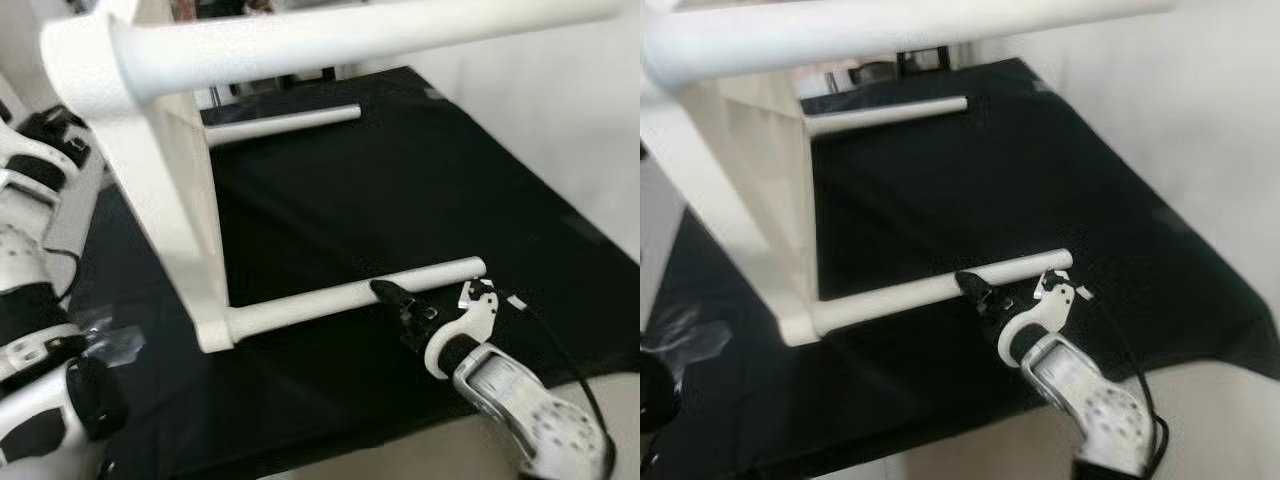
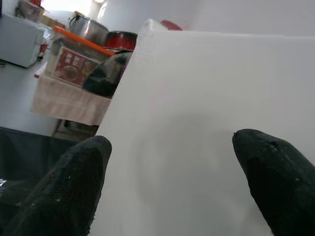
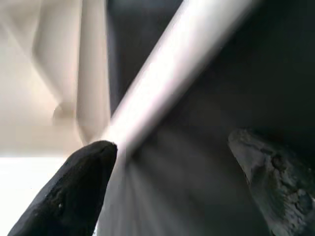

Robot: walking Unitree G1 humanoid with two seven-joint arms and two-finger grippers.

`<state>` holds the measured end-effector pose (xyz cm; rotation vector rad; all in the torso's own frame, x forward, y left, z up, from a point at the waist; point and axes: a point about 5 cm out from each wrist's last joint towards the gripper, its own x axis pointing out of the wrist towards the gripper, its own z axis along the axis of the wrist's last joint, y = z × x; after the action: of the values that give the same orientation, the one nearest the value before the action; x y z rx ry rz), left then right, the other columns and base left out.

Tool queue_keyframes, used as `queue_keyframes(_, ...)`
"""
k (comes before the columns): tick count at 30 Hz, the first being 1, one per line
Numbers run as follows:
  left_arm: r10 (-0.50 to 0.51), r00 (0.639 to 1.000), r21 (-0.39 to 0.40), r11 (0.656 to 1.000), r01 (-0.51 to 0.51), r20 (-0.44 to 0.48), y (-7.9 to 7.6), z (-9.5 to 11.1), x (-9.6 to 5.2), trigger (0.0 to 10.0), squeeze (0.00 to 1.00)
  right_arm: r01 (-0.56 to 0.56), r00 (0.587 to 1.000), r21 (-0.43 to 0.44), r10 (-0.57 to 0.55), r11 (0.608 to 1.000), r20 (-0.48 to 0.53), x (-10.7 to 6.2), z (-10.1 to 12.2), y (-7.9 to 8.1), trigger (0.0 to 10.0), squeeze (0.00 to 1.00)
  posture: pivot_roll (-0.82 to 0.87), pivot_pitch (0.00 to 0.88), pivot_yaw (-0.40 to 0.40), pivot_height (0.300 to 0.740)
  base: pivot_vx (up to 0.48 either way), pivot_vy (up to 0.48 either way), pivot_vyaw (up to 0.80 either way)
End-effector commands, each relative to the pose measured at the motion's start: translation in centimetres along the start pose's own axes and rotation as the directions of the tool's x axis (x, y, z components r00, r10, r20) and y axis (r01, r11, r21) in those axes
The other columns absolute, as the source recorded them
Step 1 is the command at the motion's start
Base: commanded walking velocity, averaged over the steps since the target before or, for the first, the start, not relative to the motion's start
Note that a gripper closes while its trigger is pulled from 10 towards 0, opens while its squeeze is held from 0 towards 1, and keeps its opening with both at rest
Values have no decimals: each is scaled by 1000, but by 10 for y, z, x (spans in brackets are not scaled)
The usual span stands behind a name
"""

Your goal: Building children table

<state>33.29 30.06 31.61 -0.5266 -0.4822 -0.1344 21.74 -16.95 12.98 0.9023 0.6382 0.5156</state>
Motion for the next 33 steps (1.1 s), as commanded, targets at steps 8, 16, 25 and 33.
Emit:
queue_keyframes(8, -96, 995, 2, 995, 96, 7, -17, -2, -9, 10000, 0, -262, 964, -205, 244, 943, -107, 9, 11, 45, 10000, 0, -113, 42, 70, 740, 0, 0, 0)
queue_keyframes(16, -173, 982, 50, 983, 177, -75, -30, -23, -38, 10000, 0, -83, 982, -461, 151, 884, 114, 36, 44, 55, 10000, 0, -90, 28, 85, 740, 0, 0, 0)
queue_keyframes(25, 176, 972, 238, 962, -136, -155, 15, -49, -96, 10000, 0, 246, 928, -577, -17, 779, 372, 69, 73, 42, 10000, 0, -40, 4, 104, 740, 0, 0, 0)
queue_keyframes(33, 466, 825, 222, 884, -412, -321, 12, -114, -193, 10000, 0, 319, 918, -708, -20, 631, 396, 103, 58, 28, 10000, 0, 2, 0, 87, 740, 0, 0, 0)
